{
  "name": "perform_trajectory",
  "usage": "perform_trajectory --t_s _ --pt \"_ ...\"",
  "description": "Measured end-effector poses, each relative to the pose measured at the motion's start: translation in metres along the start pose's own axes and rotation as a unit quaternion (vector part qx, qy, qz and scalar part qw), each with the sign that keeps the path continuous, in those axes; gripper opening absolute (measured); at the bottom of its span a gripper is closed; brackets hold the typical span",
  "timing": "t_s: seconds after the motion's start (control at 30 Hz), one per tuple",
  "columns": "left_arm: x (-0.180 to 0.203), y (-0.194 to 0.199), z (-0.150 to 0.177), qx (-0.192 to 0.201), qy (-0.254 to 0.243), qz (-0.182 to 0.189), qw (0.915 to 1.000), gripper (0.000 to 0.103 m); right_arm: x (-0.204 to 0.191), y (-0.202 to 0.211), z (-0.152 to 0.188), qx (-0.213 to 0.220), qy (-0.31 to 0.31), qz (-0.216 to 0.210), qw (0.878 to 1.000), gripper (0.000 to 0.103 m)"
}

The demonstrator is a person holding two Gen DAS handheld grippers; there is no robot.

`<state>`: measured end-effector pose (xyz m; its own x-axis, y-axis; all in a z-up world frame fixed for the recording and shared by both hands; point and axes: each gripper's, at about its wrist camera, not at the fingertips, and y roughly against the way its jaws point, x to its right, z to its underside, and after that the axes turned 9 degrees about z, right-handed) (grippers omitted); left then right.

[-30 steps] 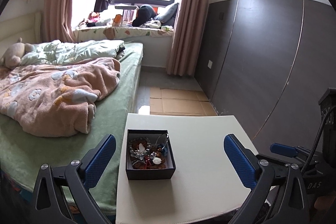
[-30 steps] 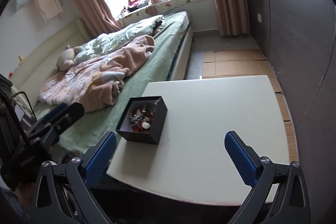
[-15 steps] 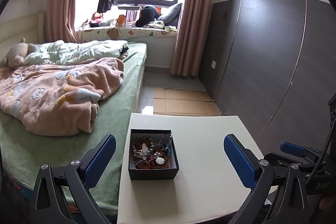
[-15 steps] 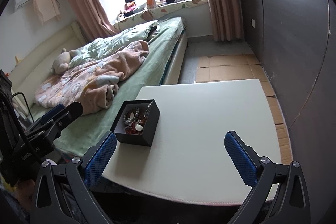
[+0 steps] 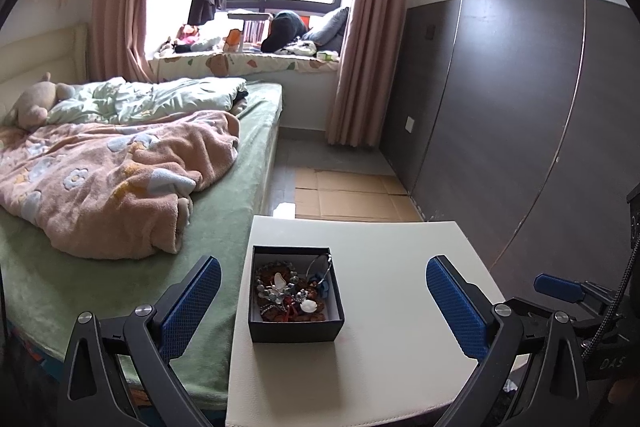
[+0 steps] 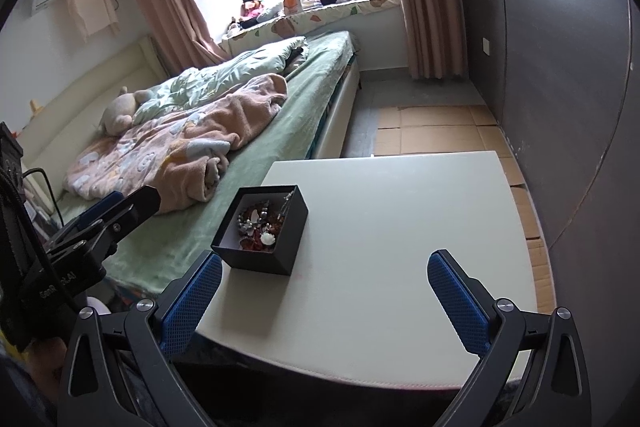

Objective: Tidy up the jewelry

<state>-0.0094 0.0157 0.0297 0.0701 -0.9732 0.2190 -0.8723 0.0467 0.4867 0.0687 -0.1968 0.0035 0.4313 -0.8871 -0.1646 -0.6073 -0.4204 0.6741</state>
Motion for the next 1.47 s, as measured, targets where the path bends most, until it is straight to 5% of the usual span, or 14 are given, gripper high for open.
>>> perform_trajectory --t_s 1.47 --pt "-0.004 -0.002 0.004 -0.004 0.009 -0.006 0.9999 0.103 -0.005 -0.006 0.0 -0.015 0.001 0.0 1.0 0.103"
